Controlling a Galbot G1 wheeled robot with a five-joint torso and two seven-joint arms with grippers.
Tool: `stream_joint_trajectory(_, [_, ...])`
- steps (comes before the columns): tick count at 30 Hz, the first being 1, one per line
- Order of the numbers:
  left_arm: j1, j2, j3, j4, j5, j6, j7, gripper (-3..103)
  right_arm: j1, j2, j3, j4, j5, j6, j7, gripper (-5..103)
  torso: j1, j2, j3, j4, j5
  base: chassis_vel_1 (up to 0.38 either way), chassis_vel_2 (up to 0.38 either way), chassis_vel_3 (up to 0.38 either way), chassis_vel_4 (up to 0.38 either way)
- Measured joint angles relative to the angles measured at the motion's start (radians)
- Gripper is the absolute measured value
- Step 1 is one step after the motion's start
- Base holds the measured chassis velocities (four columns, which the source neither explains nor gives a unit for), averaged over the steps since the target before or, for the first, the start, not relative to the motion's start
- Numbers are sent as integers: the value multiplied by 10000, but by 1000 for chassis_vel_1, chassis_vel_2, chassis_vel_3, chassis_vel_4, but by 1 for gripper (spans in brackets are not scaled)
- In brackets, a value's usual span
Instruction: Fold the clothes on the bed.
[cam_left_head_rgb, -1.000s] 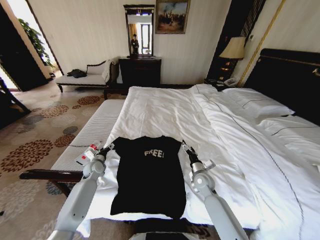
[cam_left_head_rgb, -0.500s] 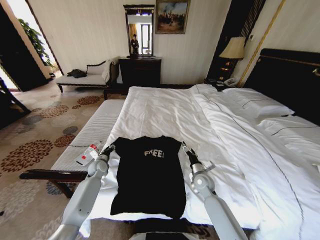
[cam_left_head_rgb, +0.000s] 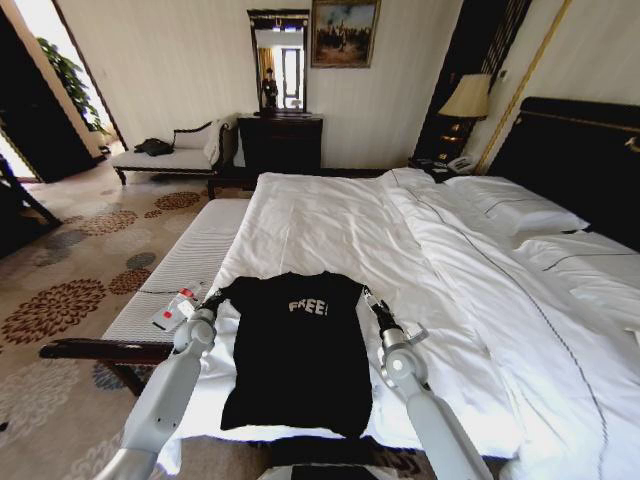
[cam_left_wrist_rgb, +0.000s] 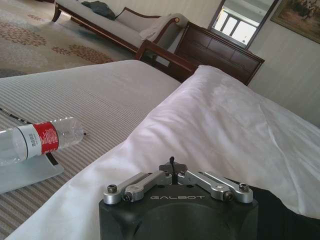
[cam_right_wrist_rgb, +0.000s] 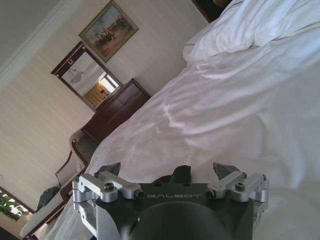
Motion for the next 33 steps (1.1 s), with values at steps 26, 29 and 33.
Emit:
stream_joint_trajectory(26, [-670,57,3239,-1633,751,-67,58,0,-209,161,90,-79,-125,-43,37,100,0,0,0,0,1,0,0,0,0])
stream_joint_trajectory(29, [-819,-161,3546,-1391,957,-83,56,0,-287,162,144,-67,-135,-46,40,100,0,0,0,-1,1,0,0,0,0])
stream_joint_trajectory(33, [-942,-389,3837,-1056,1171,-97,24,0,-401,144,237,-11,-137,-48,39,100,0,0,0,-1,0,0,0,0,0])
